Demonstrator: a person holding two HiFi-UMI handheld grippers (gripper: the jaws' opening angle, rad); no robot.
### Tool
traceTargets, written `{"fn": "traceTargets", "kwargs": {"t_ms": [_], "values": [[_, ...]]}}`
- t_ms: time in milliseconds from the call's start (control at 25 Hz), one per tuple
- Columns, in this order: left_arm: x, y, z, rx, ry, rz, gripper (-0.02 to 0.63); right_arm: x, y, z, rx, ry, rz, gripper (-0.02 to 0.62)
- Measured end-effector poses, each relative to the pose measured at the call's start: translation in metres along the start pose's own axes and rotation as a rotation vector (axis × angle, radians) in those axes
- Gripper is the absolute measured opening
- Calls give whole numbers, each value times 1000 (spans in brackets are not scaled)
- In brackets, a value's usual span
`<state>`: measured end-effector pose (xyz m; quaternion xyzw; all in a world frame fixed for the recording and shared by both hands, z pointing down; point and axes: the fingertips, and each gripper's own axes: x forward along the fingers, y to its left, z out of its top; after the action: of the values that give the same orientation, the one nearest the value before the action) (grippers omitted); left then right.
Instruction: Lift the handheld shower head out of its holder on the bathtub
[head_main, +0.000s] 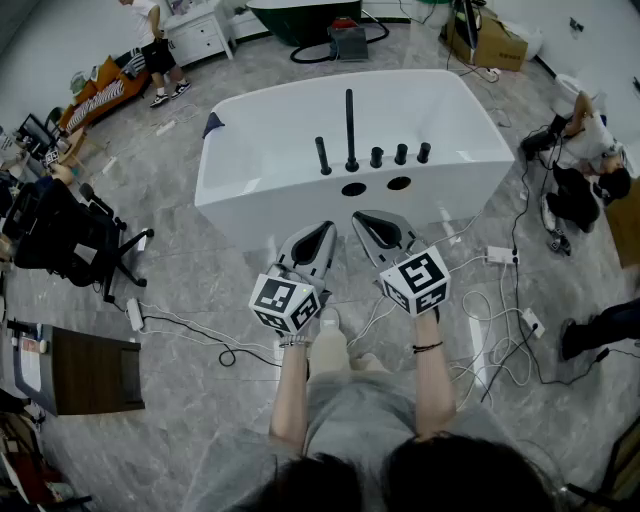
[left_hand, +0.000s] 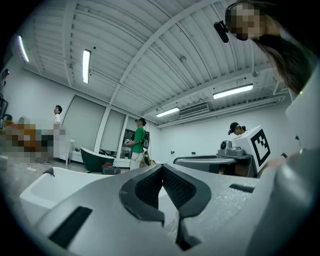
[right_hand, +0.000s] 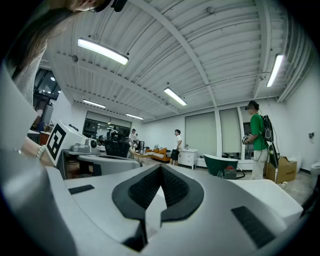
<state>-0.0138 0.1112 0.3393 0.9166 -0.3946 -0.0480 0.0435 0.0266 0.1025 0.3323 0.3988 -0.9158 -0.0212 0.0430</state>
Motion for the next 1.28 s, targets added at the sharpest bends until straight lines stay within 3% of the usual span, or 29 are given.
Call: {"fn": "traceTargets", "kwargs": {"t_ms": [840,1280], "values": [[3,4,-20,-29,44,15,5,2,-12,-18,21,46,-45,2],[35,54,-35,-69,73,22,5,50,-44,-33,44,68,-63,2]]}}
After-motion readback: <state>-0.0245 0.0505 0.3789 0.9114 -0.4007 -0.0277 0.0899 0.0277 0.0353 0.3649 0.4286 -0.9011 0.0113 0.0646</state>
